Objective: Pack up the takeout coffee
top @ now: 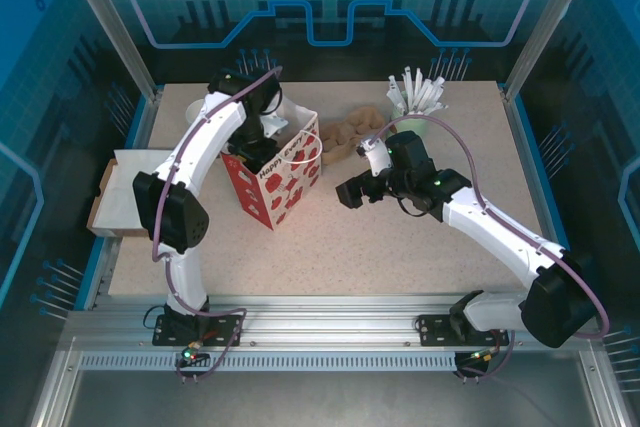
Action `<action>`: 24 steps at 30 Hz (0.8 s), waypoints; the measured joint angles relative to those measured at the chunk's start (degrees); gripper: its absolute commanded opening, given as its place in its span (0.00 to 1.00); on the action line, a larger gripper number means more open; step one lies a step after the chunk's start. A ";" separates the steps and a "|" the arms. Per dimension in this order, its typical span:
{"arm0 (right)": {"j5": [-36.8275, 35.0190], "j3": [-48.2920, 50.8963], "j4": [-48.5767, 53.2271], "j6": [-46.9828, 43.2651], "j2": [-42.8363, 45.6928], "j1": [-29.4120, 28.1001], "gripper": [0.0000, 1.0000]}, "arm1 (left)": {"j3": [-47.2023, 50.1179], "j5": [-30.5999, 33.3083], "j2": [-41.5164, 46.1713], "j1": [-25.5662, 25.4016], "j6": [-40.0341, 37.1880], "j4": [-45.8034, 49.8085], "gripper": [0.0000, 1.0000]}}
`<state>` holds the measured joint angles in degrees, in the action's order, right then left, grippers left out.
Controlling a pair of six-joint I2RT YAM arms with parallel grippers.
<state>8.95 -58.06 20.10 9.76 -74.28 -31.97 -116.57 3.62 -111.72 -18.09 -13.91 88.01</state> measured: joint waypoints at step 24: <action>-0.59 0.00 0.02 0.00 -0.24 -0.15 1.00 | 0.02 -0.11 -0.44 0.31 -0.17 -0.66 0.40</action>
<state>8.36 -58.06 20.12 9.76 -74.52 -32.12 -116.55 3.51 -112.16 -17.78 -14.09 87.35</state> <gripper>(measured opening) 0.999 0.624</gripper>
